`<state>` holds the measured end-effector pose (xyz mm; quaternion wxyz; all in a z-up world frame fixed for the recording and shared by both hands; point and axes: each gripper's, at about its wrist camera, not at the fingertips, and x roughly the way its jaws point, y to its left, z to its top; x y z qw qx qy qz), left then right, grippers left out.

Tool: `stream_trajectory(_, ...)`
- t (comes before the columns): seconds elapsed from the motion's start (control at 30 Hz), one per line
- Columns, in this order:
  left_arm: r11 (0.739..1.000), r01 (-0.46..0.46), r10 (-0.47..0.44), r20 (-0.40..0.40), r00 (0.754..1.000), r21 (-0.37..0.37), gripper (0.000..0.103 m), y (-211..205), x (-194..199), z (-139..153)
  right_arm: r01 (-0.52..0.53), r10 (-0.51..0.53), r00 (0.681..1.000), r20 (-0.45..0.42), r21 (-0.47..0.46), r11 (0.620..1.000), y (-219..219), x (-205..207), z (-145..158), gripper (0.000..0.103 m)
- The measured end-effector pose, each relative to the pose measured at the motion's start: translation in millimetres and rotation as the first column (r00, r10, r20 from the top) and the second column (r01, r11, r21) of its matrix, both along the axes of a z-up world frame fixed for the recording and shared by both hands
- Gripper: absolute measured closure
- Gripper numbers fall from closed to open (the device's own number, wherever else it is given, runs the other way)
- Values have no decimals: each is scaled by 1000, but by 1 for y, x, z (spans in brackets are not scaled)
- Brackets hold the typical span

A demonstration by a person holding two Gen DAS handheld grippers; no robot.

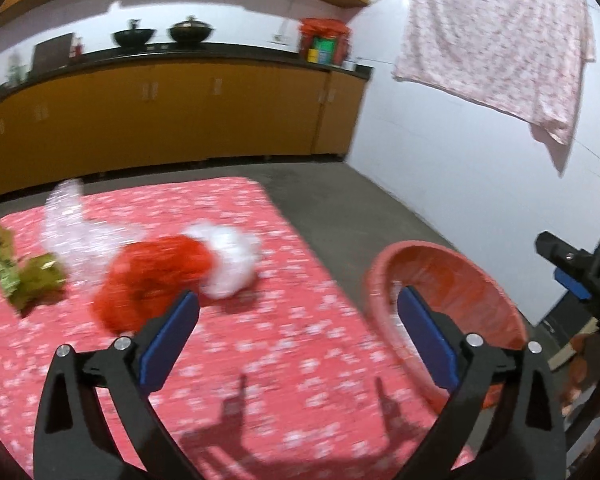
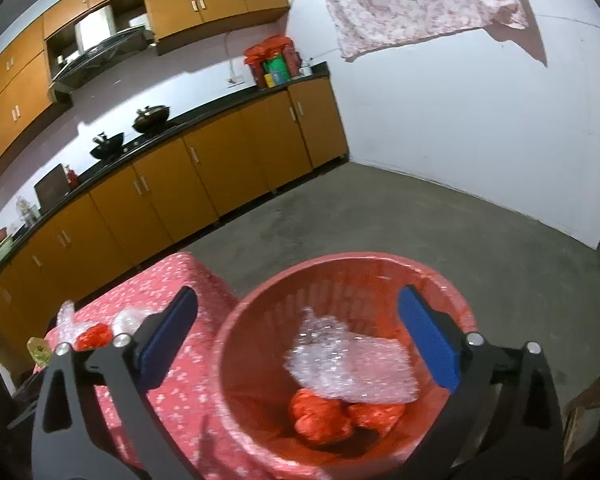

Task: Collect trash
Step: 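Move both grippers back to the table toward the green paw-print bag and white bag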

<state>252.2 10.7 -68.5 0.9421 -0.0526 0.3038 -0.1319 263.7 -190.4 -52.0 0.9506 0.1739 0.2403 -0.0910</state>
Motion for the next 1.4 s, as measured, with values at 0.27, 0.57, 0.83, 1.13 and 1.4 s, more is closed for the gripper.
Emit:
stream_trajectory(0.27, 974, -219, 219, 5, 976, 58, 2, 90, -18, -4, -99, 99, 995, 7, 14, 995, 56, 15, 2, 4)
stream_trajectory(0.57, 886, -451, 454, -1, 891, 104, 2, 188, -20, -11, -273, 271, 962, -30, -66, 960, 149, 35, -4, 4)
stream_trajectory(0.83, 833, -551, 553, -74, 830, 54, 3, 227, 15, -23, -300, 291, 954, -73, -172, 938, 192, 75, -17, 16)
stream_trajectory(1.13, 835, -548, 549, -162, 820, 59, 19, 230, 51, -37, -317, 293, 942, -163, -154, 936, 198, 147, -39, 36)
stream_trajectory(1.4, 841, -537, 538, -226, 812, 75, 25, 227, 62, -53, -411, 373, 888, -271, -102, 906, 215, 185, -66, 36)
